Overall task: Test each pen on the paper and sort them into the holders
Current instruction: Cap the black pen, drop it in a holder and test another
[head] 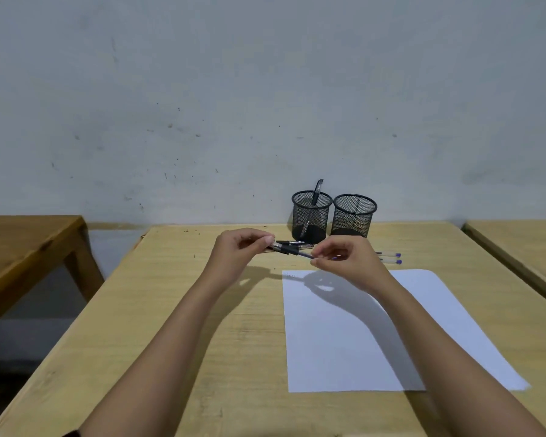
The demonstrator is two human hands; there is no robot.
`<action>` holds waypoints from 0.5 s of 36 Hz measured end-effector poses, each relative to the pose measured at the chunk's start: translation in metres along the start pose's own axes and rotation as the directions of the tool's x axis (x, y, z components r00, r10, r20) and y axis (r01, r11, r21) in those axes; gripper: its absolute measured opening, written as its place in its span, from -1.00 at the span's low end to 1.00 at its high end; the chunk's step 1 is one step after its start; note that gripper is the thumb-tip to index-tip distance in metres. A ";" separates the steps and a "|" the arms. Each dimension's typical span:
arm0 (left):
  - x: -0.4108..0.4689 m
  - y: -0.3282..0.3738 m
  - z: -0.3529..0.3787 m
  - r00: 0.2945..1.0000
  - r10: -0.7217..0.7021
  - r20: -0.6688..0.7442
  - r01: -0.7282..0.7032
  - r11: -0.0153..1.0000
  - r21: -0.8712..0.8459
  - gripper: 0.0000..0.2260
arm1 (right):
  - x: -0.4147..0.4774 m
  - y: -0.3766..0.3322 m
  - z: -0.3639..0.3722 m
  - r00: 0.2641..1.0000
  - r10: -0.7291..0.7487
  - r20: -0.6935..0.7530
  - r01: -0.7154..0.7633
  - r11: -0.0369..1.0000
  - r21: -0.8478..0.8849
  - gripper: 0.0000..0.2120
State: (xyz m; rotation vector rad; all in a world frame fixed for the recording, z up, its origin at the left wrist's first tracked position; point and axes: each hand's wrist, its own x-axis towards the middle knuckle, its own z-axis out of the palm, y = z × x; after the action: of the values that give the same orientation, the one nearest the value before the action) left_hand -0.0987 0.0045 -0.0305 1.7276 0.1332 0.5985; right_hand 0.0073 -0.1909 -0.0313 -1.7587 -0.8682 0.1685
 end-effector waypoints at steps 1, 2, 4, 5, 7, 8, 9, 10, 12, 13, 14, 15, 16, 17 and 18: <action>0.000 0.000 0.001 1.000 -0.003 0.015 0.002 1.000 0.014 -0.93 | 0.000 -0.001 0.000 1.000 0.000 -0.011 0.000 1.000 0.006 -0.85; -0.001 0.000 0.002 0.999 -0.003 0.032 0.002 1.000 0.031 -0.93 | 0.000 -0.001 0.000 1.000 0.005 -0.020 -0.004 1.000 0.026 -0.85; -0.004 0.000 0.004 0.999 -0.004 0.054 0.002 0.999 0.041 -0.91 | -0.001 -0.003 -0.001 0.999 0.028 -0.037 -0.024 0.994 0.109 -0.87; -0.005 0.000 0.005 0.998 -0.010 0.058 0.008 1.000 0.030 -0.90 | -0.002 -0.004 -0.003 0.998 0.038 -0.045 -0.030 0.987 0.159 -0.88; -0.007 0.001 0.006 0.998 -0.030 0.062 0.030 1.000 -0.002 -0.89 | -0.005 -0.006 -0.005 0.996 0.058 -0.063 -0.040 0.968 0.249 -0.90; -0.008 0.002 0.006 0.997 -0.041 0.069 0.042 0.999 -0.017 -0.90 | -0.006 -0.006 -0.006 0.995 0.071 -0.072 -0.047 0.956 0.289 -0.90; -0.009 0.003 0.007 0.996 -0.051 0.078 0.054 0.998 -0.030 -0.89 | -0.007 -0.006 -0.007 0.993 0.085 -0.079 -0.055 0.944 0.324 -0.90; -0.009 0.004 0.007 0.994 -0.057 0.088 0.060 0.997 -0.040 -0.88 | -0.008 -0.005 -0.007 0.991 0.102 -0.083 -0.066 0.931 0.359 -0.89; -0.009 0.006 0.006 0.992 -0.057 0.111 0.063 0.997 -0.050 -0.85 | -0.009 -0.004 -0.005 0.986 0.148 -0.081 -0.094 0.880 0.466 -0.88; -0.009 0.007 0.006 0.992 -0.056 0.116 0.062 0.997 -0.049 -0.84 | -0.009 -0.004 -0.003 0.982 0.171 -0.075 -0.106 0.841 0.530 -0.88; -0.009 0.009 0.006 0.992 -0.056 0.114 0.062 0.997 -0.047 -0.83 | -0.009 -0.004 -0.001 0.979 0.192 -0.071 -0.114 0.801 0.588 -0.89; -0.009 0.009 0.007 0.993 -0.056 0.108 0.061 0.997 -0.043 -0.83 | -0.008 -0.004 0.001 0.976 0.207 -0.069 -0.118 0.766 0.632 -0.89; -0.008 0.010 0.008 0.993 -0.056 0.101 0.061 0.997 -0.042 -0.83 | -0.008 -0.006 0.003 0.974 0.215 -0.064 -0.120 0.740 0.661 -0.89; -0.008 0.010 0.010 0.994 -0.055 0.097 0.059 0.997 -0.039 -0.83 | -0.008 -0.007 0.006 0.976 0.212 -0.056 -0.120 0.733 0.669 -0.89; -0.007 0.010 0.013 0.994 -0.053 0.099 0.056 0.998 -0.035 -0.83 | -0.008 -0.008 0.010 0.979 0.201 -0.047 -0.120 0.738 0.664 -0.89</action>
State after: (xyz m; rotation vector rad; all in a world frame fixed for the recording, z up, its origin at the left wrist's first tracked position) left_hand -0.1018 -0.0122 -0.0247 1.7074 0.0989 0.4725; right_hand -0.0073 -0.1874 -0.0302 -1.1482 -0.4750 0.4308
